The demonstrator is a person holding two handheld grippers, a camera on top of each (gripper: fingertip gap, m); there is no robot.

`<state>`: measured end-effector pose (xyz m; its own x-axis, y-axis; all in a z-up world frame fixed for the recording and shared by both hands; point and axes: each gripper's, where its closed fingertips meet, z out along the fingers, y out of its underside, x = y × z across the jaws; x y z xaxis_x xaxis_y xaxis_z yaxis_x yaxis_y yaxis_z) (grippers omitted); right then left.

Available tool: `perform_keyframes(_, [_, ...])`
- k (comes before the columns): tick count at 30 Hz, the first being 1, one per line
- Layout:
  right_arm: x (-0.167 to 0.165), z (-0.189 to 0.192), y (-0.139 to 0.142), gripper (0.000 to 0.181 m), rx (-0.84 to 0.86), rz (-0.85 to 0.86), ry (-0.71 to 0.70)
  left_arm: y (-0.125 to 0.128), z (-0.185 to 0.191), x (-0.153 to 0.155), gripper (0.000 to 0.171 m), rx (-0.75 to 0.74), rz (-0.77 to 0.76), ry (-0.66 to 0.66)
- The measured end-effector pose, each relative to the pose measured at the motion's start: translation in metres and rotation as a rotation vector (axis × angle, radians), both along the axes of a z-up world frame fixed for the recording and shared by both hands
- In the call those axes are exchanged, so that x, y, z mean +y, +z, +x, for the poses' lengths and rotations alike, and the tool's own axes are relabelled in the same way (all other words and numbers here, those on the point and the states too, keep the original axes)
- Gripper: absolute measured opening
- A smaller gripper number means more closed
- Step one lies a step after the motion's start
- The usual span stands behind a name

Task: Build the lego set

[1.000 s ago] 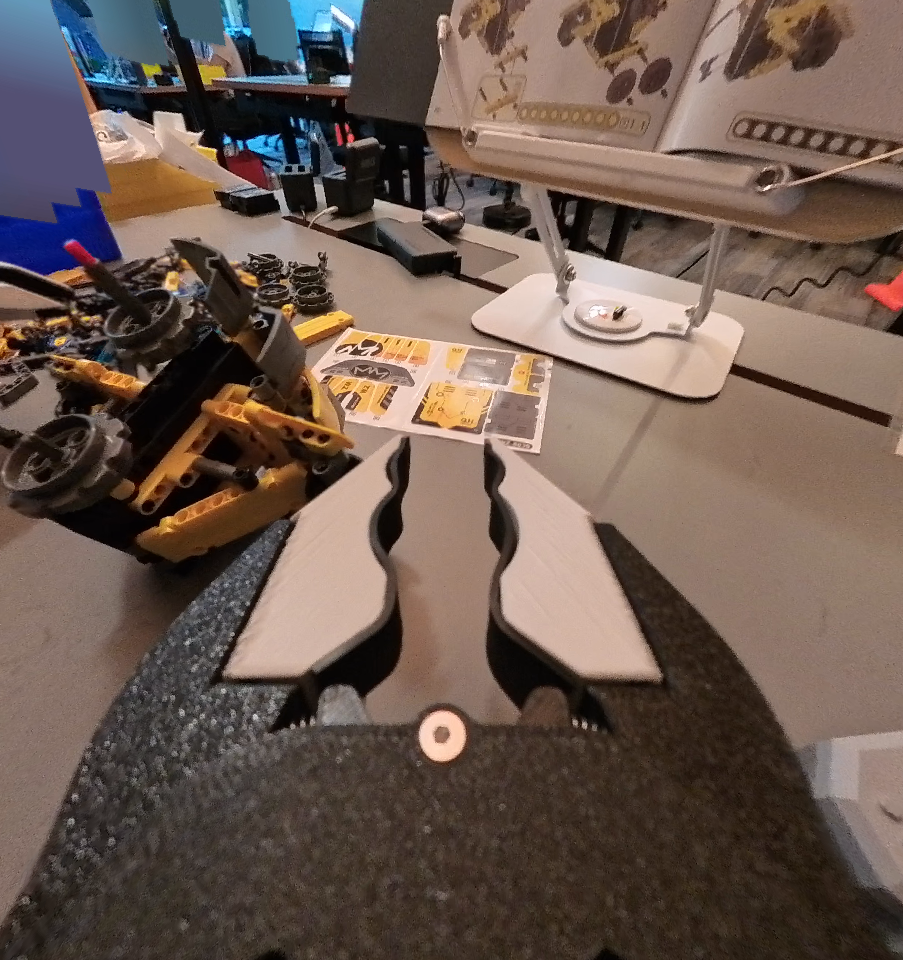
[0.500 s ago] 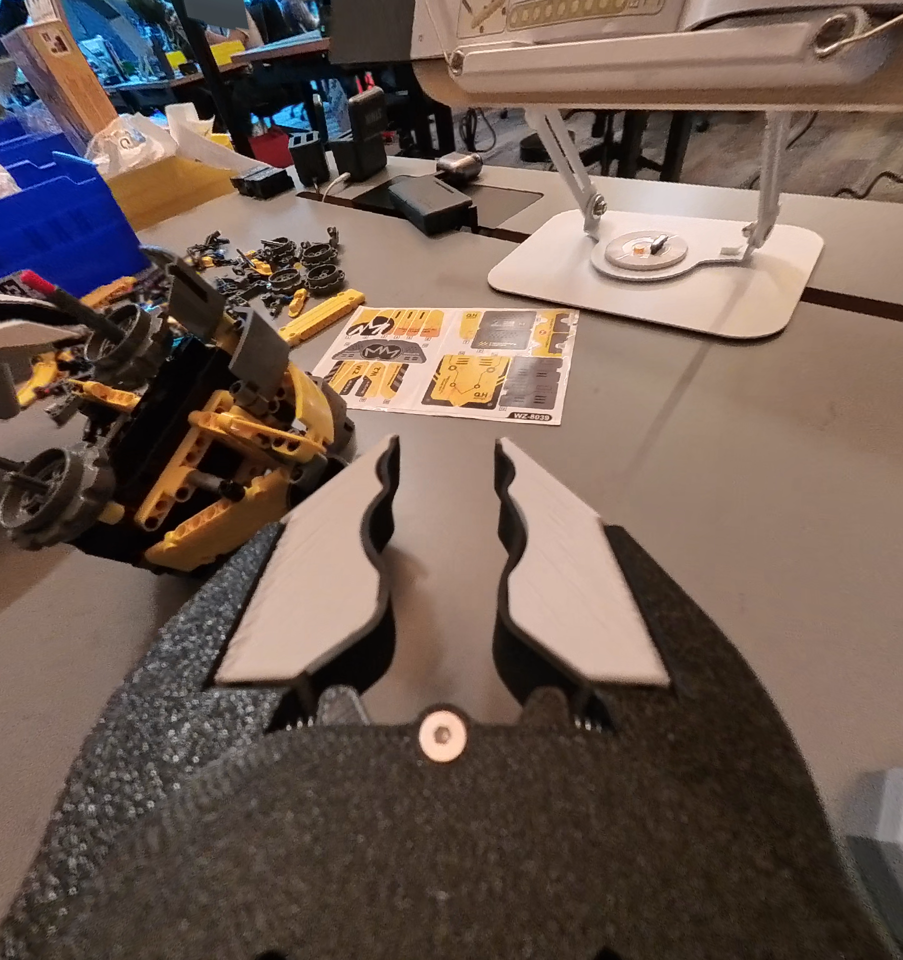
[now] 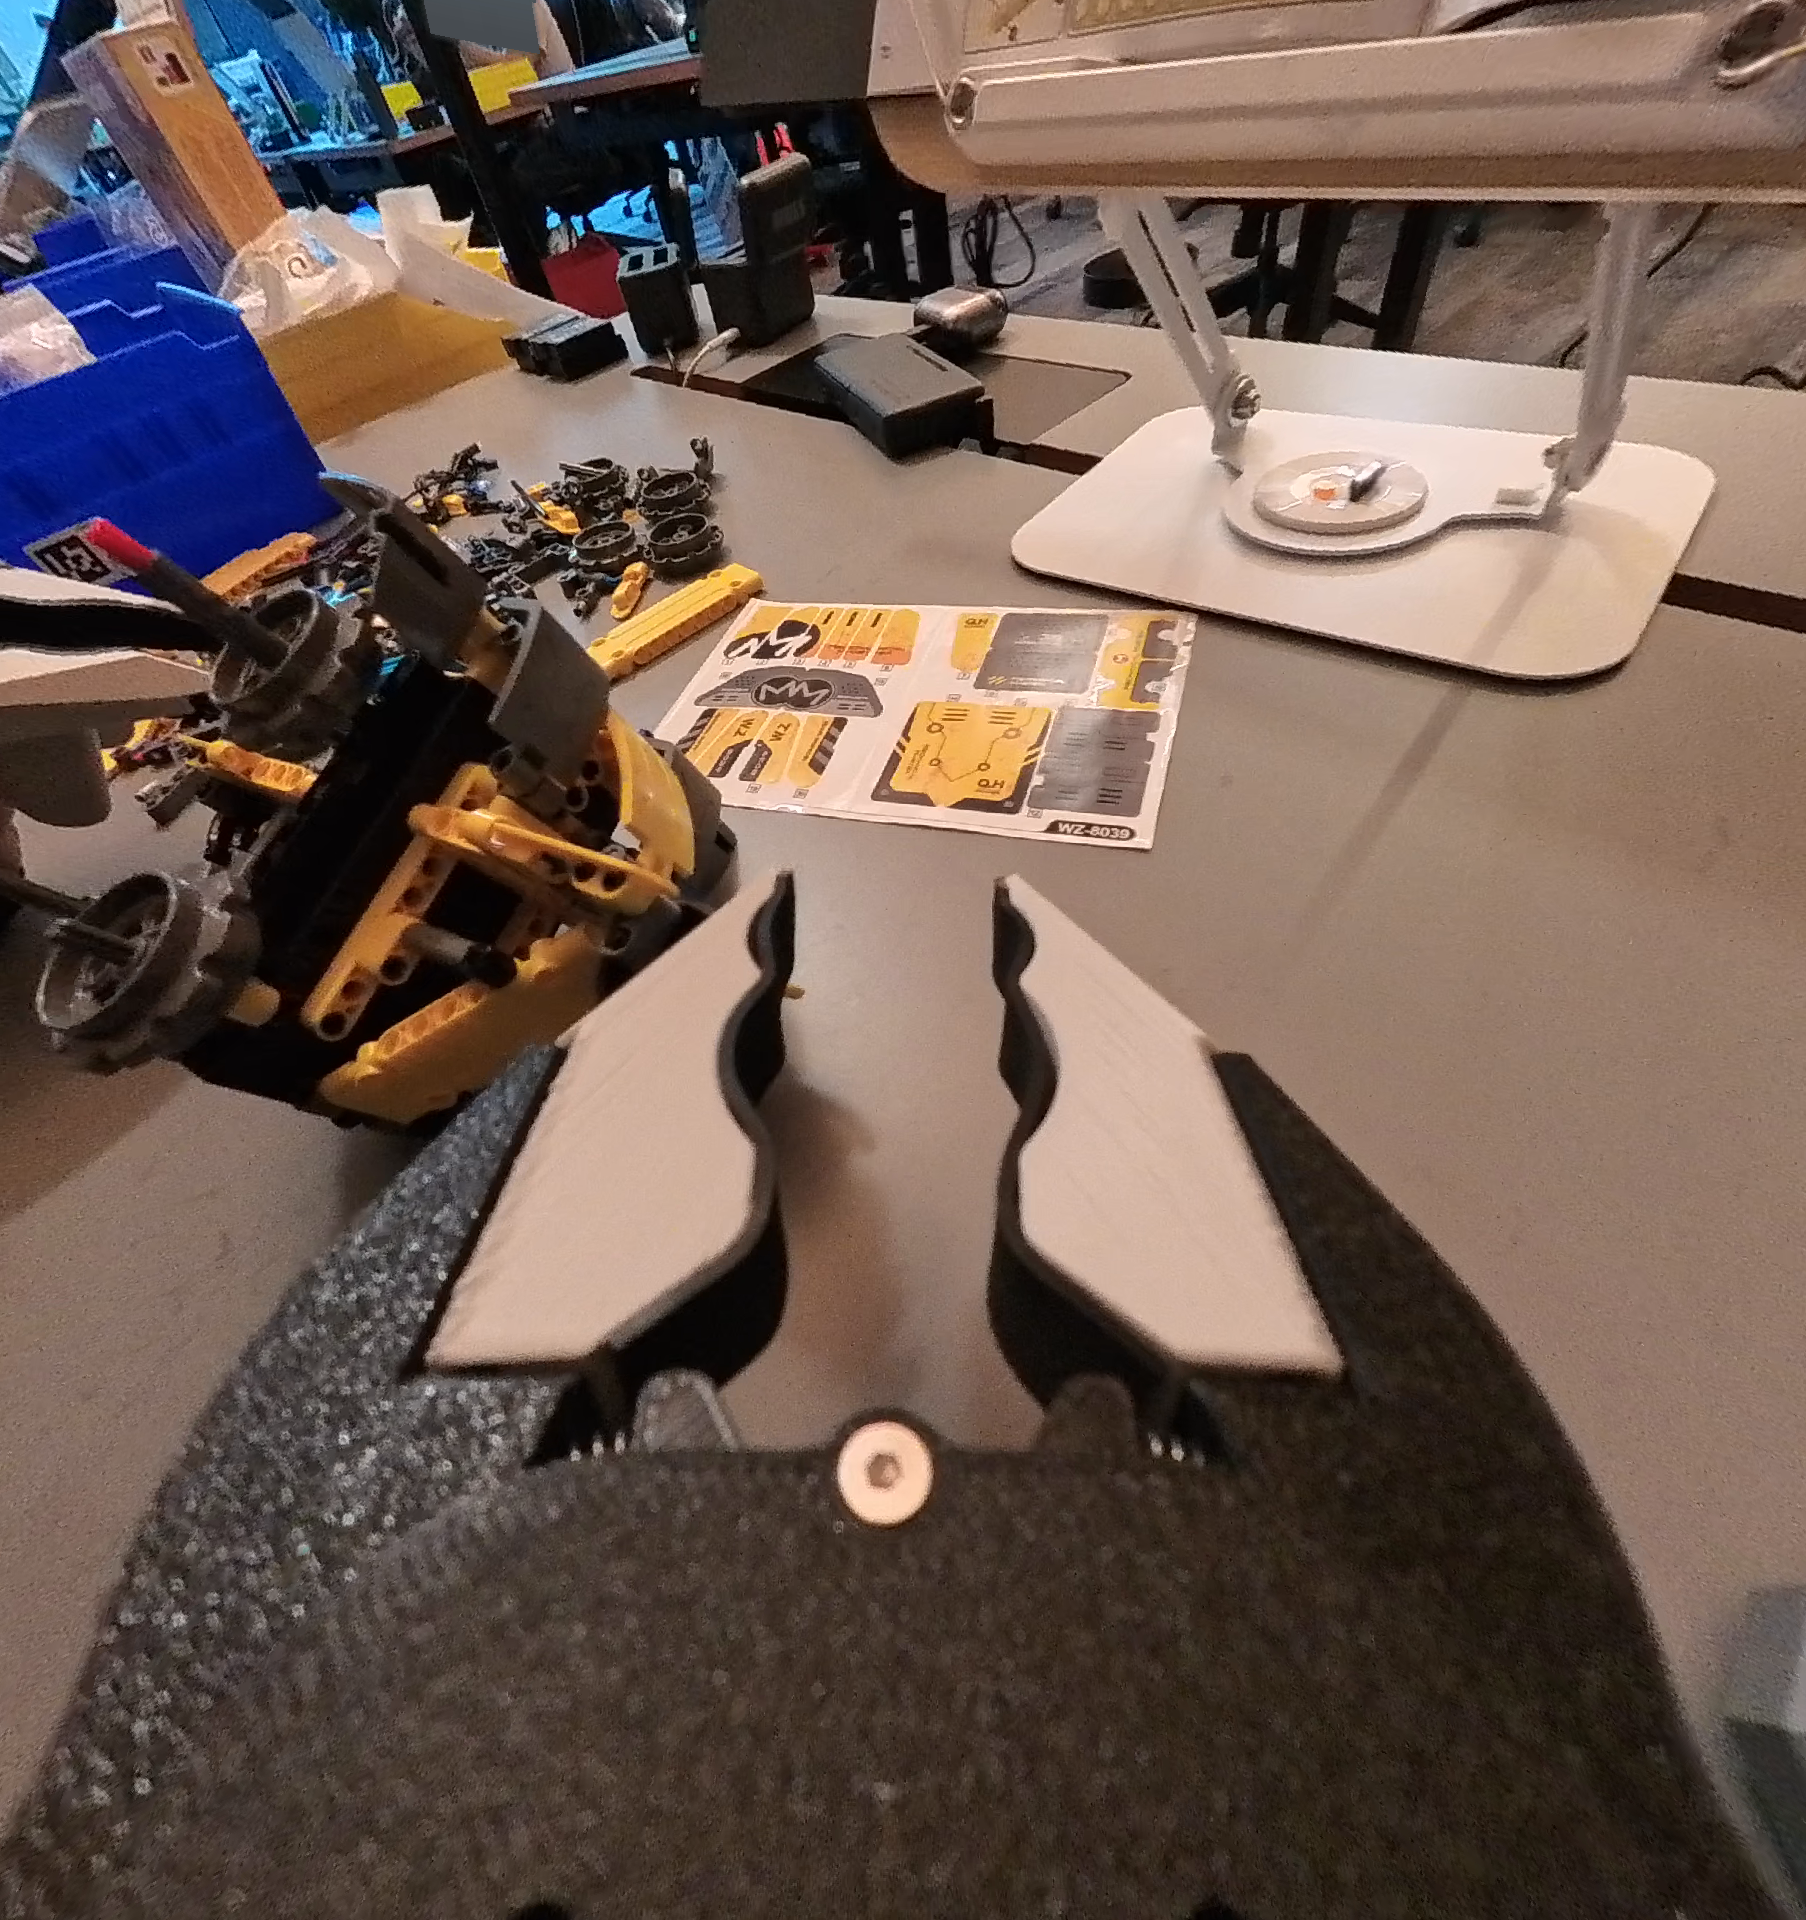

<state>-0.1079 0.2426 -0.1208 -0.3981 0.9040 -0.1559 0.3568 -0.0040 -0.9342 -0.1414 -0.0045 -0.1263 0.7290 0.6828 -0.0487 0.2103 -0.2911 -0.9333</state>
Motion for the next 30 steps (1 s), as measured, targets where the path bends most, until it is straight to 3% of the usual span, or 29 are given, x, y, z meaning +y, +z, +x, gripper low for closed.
perform_keyframes(30, [0.0024, 0.0003, 0.0025, 0.04, -0.004, -0.064, 0.013, -0.0013, 0.0033, 0.0034, 0.027, 0.015, -0.024, -0.022])
